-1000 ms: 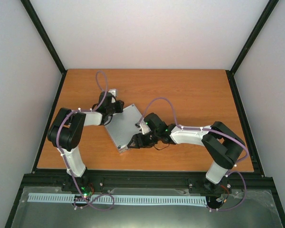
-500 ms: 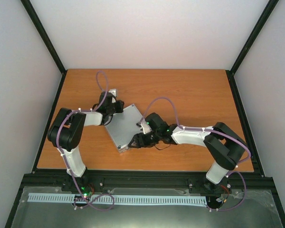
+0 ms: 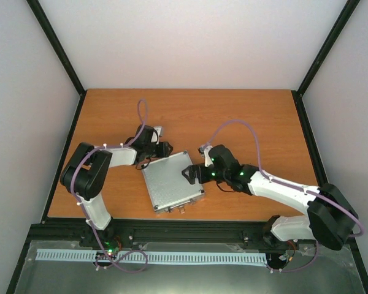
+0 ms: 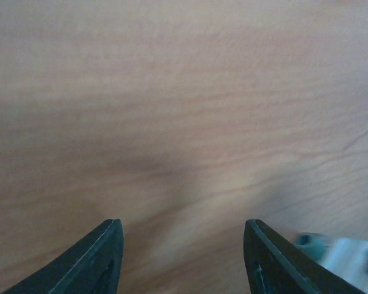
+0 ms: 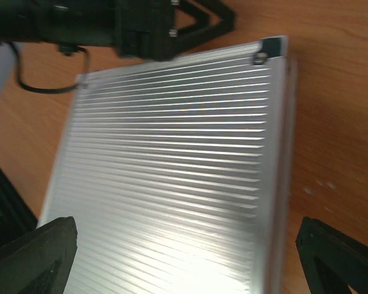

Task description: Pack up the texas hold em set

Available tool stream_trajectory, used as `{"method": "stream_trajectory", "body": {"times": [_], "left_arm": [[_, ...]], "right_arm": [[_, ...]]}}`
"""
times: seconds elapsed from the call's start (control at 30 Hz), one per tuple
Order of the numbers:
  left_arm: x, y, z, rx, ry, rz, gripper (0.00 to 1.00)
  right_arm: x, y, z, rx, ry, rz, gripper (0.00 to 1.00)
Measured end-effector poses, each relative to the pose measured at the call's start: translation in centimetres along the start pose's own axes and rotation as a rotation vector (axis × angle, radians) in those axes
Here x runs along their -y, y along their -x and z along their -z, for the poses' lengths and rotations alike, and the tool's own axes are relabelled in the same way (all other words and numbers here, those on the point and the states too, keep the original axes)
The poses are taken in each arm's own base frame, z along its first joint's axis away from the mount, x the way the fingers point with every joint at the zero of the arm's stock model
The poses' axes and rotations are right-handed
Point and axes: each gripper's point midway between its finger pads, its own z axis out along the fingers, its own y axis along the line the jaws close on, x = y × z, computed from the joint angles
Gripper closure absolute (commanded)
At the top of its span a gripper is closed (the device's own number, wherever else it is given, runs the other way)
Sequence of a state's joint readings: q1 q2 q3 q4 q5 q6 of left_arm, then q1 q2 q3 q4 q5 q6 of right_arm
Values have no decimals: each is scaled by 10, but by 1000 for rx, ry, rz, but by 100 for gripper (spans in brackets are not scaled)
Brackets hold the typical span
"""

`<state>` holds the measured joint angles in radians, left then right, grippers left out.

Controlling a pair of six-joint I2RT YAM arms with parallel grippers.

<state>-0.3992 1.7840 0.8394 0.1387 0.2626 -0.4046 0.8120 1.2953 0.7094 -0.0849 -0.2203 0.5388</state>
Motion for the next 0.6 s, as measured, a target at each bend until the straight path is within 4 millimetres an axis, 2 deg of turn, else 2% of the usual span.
{"method": "stream_trajectory", "body": {"times": [0.03,0.07,0.13,0.3,0.37,0.47,0.6], "left_arm": [[-2,-5,1,-20,8,5,37],[-4,-10,1,-41,17,10,35],[-4,-14,1,-61,22,-7,31],[0,-8,-2,-83,34,-29,20],[1,-1,-6,-87,40,-33,11],[3,9,-13,-88,51,-48,1],[2,25,-21,-99,85,-51,0]], "right_arm": [[2,-2,1,-1,-7,-1,0],[12,-11,4,-14,-46,-7,1],[22,-21,7,-32,-82,-14,10],[38,-47,19,-64,-125,-46,15],[41,-55,28,-60,-129,-55,17],[42,-54,42,-31,-138,-58,20],[44,-54,51,-20,-160,-56,24]]}}
